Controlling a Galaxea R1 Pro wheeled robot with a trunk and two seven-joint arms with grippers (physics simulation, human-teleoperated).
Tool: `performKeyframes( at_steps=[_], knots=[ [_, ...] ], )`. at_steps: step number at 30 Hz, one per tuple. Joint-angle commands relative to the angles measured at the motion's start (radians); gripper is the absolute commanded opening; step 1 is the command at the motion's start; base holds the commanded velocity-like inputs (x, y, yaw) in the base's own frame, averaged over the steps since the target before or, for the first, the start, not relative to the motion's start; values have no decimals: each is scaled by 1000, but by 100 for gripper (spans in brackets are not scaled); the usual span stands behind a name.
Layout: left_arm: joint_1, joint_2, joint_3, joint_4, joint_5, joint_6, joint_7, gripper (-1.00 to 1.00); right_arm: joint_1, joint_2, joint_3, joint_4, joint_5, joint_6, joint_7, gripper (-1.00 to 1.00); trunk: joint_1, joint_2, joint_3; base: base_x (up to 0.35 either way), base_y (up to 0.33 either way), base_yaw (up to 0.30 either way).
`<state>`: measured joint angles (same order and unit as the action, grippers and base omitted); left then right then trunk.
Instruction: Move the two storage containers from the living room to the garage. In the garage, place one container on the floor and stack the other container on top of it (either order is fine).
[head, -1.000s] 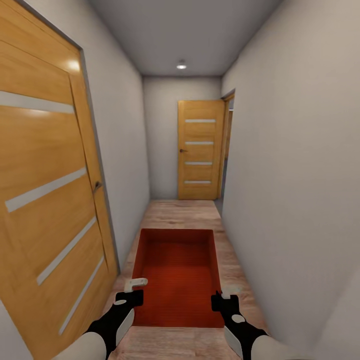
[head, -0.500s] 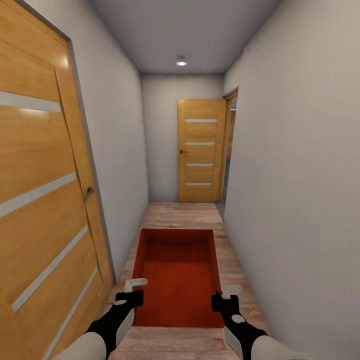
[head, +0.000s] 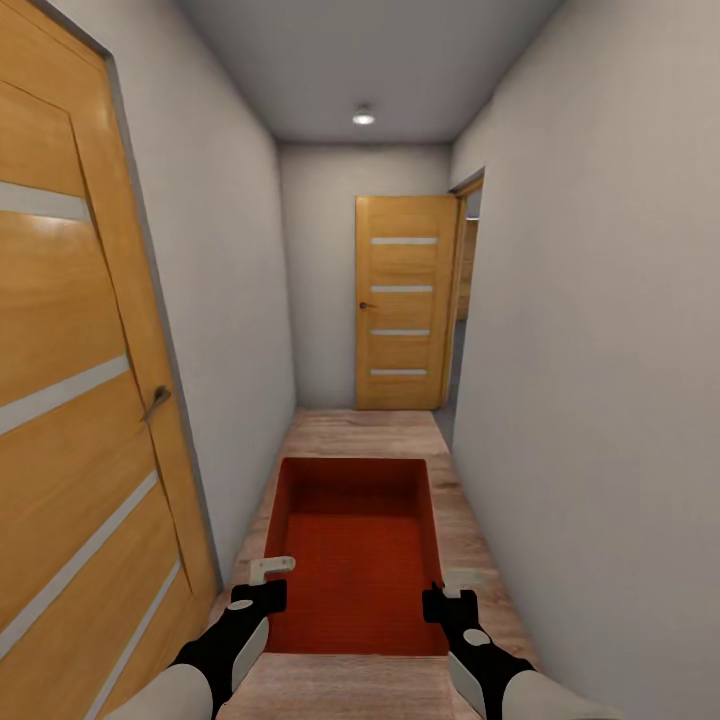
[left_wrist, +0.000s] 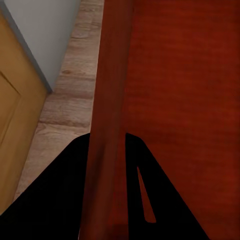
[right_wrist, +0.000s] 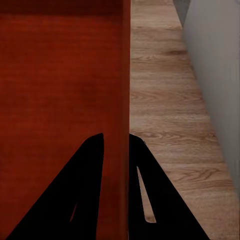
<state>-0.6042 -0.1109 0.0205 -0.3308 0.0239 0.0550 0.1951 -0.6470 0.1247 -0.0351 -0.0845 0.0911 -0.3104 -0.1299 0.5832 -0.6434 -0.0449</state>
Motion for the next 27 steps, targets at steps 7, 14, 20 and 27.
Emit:
performKeyframes(
  at_steps=[7, 14, 20, 27],
  knots=[
    [0, 1, 10, 1, 13, 6, 6, -100, -1, 0, -45, -3, 12, -9, -5, -100, 1, -2, -2, 322, 0, 0],
    [0, 1, 10, 1, 13, 6, 6, -100, -2, 0, -45, -3, 12, -9, -5, -100, 1, -2, -2, 322, 0, 0],
    [0, 0, 10, 1, 13, 6, 6, -100, -2, 0, -45, -3, 12, -8, -5, -100, 1, -2, -2, 322, 0, 0],
    [0, 1, 9, -1, 12, 6, 6, -100, -1, -1, -45, -3, 12, -7, -5, -100, 1, -2, -2, 322, 0, 0]
  ],
)
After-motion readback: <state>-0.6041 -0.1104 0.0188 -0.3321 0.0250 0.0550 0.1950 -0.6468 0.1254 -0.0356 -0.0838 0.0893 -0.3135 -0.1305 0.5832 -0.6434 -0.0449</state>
